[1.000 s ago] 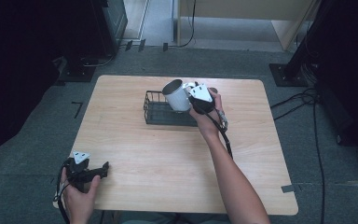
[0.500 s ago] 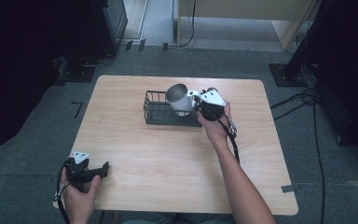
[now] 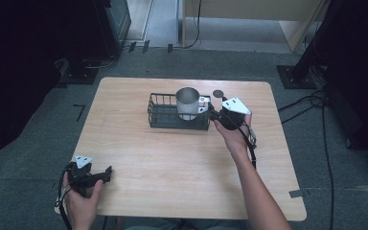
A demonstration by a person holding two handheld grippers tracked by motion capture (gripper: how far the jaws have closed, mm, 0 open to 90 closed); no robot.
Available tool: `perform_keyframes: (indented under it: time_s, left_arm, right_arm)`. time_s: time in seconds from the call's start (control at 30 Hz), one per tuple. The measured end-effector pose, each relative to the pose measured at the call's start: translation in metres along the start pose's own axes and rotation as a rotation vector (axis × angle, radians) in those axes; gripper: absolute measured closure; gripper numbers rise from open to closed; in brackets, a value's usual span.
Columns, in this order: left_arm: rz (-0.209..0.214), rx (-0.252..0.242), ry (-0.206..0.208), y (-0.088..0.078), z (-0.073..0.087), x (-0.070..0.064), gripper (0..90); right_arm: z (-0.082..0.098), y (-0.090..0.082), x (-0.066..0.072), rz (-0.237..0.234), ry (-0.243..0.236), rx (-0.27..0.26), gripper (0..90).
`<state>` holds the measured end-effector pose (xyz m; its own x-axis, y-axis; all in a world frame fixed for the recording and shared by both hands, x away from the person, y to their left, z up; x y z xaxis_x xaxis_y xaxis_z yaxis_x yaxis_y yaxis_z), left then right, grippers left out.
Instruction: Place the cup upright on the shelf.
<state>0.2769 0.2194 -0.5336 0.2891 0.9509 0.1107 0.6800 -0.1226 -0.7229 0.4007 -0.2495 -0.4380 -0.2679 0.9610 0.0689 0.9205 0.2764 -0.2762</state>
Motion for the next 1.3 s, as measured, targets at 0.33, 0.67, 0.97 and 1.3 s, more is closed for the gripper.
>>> perform_keyframes:
  time_s: [0.33,0.67,0.97,1.3]
  left_arm:
    - [0.0,0.001,0.001,0.0,0.0,0.0,0.0]
    - [0.0,0.001,0.0,0.0,0.0,0.0,0.0]
    - [0.001,0.002,0.001,0.0,0.0,0.0,0.0]
    - [0.0,0.002,0.001,0.0,0.0,0.0,0.0]
  right_arm:
    - [0.01,-0.025,-0.023,0.042,0.045,0.021,33.8]
    - [0.026,-0.051,-0.052,0.095,0.113,0.095,17.4]
    - [0.043,-0.072,-0.071,0.097,0.133,0.145,5.2]
    - [0.061,-0.094,-0.082,0.095,0.132,0.209,0.0]
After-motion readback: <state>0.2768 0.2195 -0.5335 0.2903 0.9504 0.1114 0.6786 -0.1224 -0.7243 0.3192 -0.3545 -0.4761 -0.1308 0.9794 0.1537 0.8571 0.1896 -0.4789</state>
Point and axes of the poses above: each handheld gripper's, and its own axes: y roughly forward along the jaws, z roughly out of its underside, x roughly to its left, the point moved 2 cm from there along y, roughly forward along the jaws, and after that the axes turned 8 degrees about y, right-handed, at the moved point
